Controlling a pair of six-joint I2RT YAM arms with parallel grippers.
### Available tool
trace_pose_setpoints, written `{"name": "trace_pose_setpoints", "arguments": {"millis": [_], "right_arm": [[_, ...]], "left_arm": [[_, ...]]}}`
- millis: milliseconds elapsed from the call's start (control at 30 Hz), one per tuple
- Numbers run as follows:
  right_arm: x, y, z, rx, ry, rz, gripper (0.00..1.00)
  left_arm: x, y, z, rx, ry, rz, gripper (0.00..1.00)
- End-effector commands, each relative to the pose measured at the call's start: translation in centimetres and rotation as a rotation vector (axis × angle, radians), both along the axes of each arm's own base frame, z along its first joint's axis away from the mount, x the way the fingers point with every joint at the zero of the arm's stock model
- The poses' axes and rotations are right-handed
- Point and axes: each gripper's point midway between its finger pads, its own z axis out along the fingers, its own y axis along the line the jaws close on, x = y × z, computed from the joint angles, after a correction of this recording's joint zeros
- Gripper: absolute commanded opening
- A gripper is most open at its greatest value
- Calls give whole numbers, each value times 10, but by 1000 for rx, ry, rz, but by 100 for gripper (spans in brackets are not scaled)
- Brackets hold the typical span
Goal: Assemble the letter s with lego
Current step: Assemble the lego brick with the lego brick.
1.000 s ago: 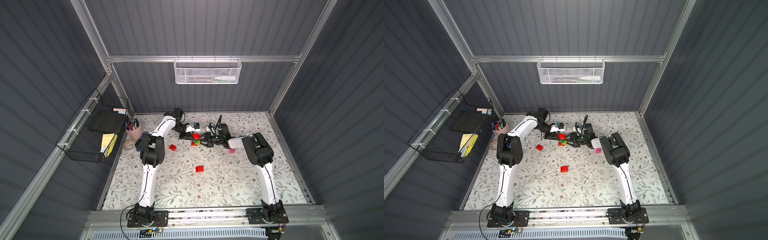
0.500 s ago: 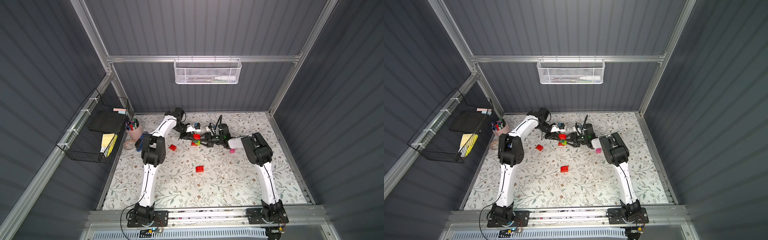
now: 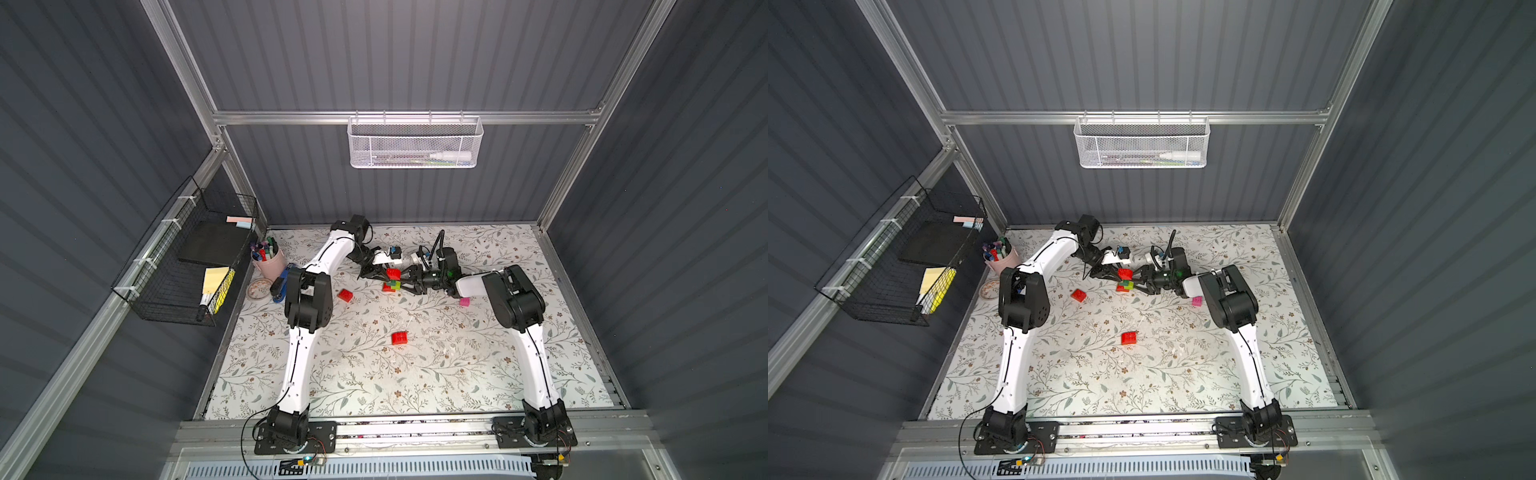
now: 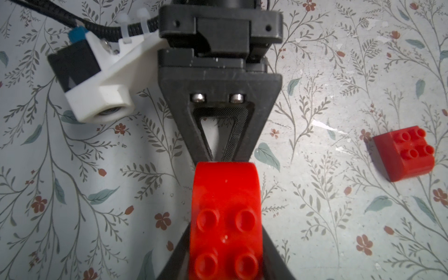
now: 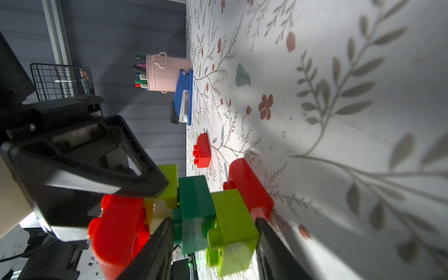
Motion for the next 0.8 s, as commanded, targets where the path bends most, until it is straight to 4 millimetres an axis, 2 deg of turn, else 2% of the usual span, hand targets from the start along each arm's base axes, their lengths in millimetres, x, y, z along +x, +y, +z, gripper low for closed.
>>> {"name": "trace_pose_setpoints", "arguments": {"millis": [0,600,767], "right_arm": [[-28,-23,-88,-161,254,-53,54],[-29,-21,-84,-147,248,-38,56],[-29,-21,-81,-128,235,-34,57]], "left_arm": [[-6,6,-27,64,63,-3,21],[-9,7,-56,131,71,-20,20],[-10,6,-58,132,79,-21,20]]}}
